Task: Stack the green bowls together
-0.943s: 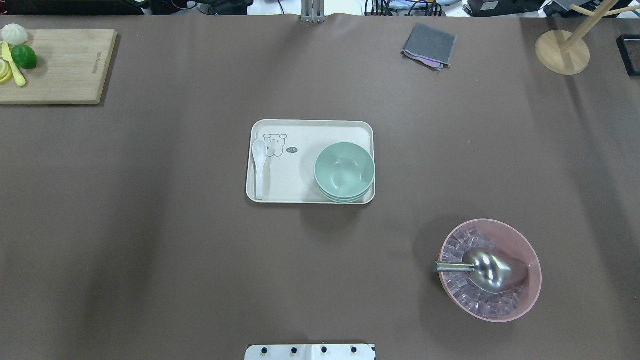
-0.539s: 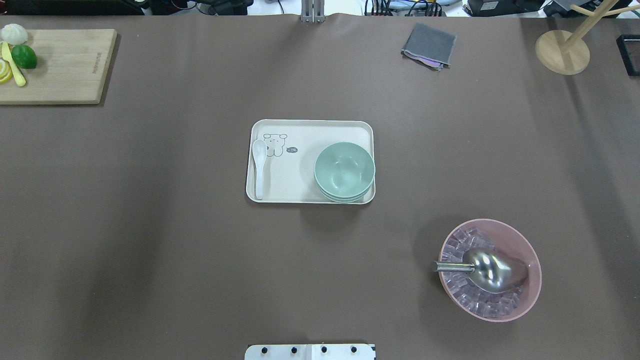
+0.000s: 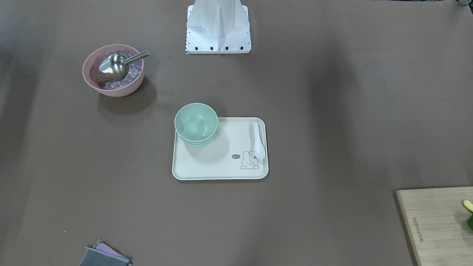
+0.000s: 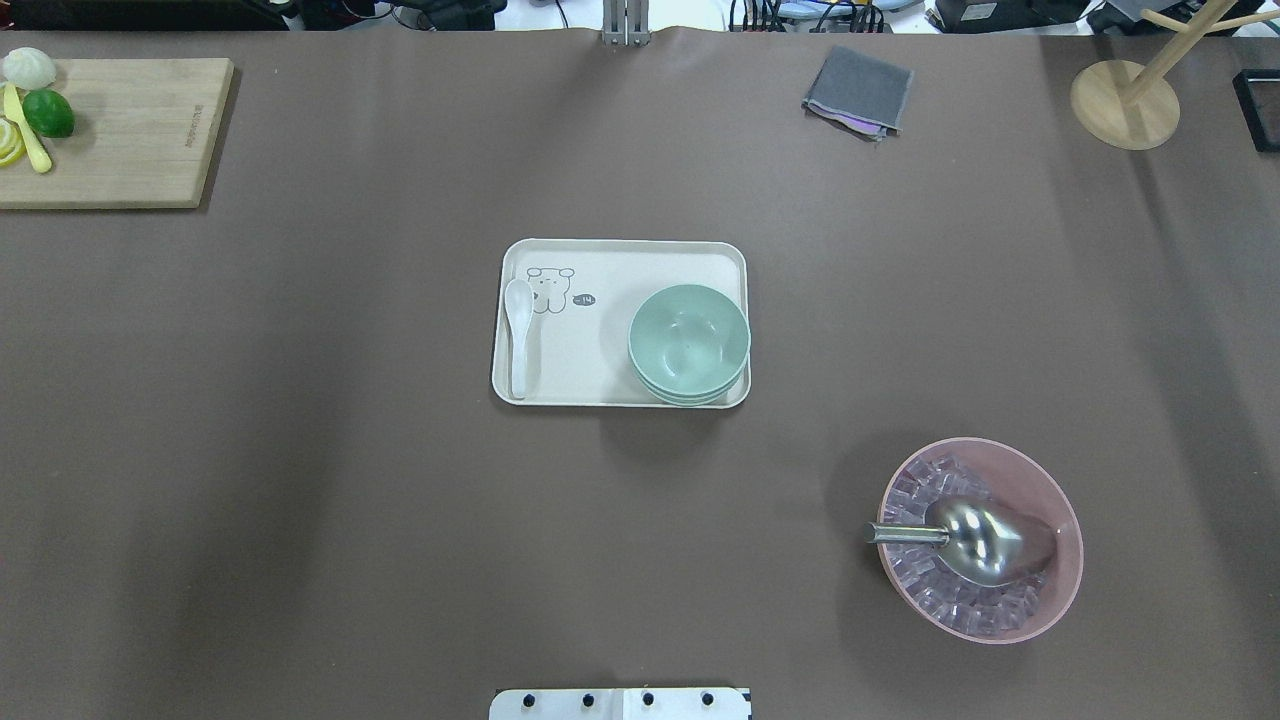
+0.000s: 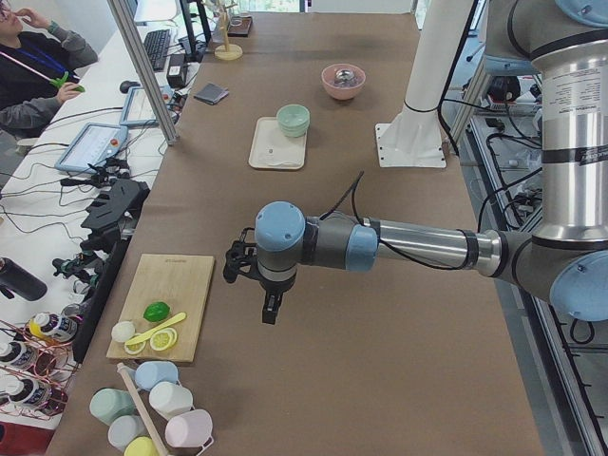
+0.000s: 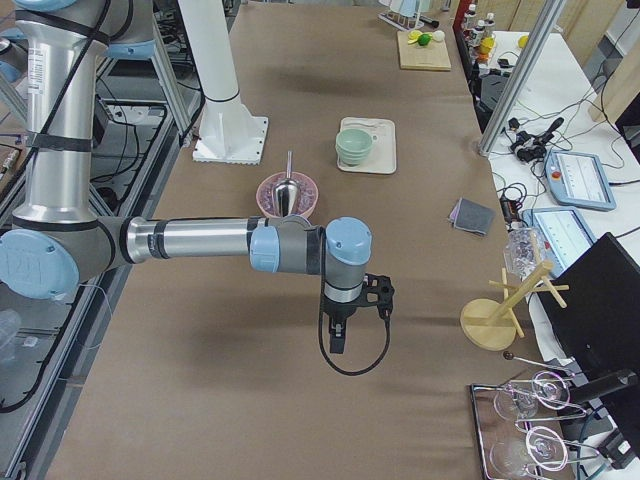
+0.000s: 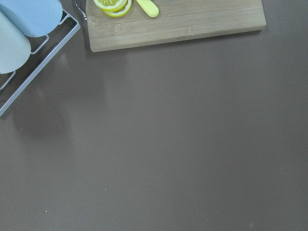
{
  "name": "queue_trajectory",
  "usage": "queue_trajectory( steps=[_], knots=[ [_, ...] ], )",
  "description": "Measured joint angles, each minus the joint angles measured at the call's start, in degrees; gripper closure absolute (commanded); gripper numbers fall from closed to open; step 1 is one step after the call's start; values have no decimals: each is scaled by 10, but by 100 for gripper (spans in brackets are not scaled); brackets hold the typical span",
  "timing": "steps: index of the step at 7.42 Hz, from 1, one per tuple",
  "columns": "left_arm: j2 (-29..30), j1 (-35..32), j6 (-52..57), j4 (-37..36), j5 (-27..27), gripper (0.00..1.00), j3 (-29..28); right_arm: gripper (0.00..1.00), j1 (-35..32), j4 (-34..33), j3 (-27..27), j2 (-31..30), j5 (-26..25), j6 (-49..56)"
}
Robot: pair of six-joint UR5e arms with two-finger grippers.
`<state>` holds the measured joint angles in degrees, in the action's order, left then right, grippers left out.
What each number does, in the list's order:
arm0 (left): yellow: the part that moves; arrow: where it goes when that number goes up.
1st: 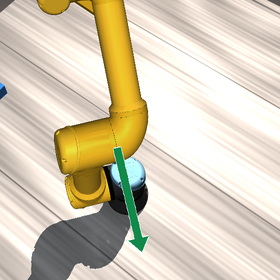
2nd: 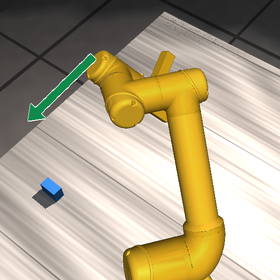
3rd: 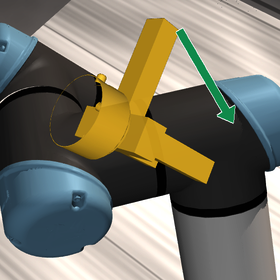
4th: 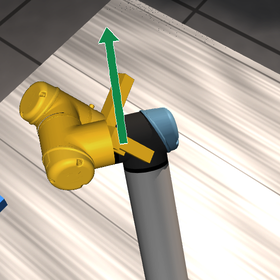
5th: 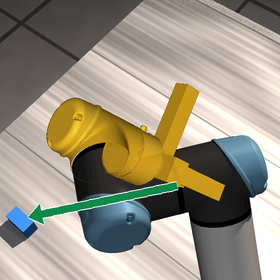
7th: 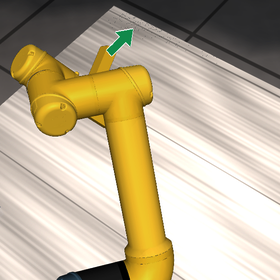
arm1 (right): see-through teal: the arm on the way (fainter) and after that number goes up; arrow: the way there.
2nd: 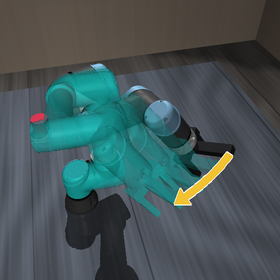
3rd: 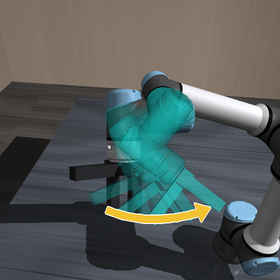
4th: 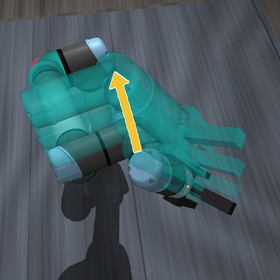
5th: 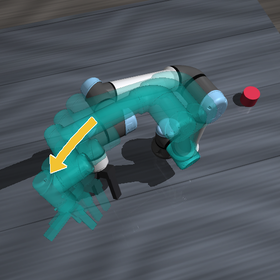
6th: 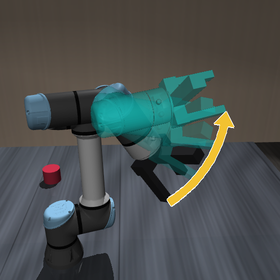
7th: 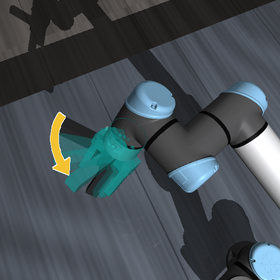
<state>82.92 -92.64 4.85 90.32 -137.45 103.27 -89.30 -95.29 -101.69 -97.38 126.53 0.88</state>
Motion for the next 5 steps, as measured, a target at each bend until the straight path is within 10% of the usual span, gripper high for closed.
queue_trajectory(
  steps=[5],
  knots=[
    [0,0,-3,0,0,1,-5,0,1,-1,1,0,0,0]
  ],
)
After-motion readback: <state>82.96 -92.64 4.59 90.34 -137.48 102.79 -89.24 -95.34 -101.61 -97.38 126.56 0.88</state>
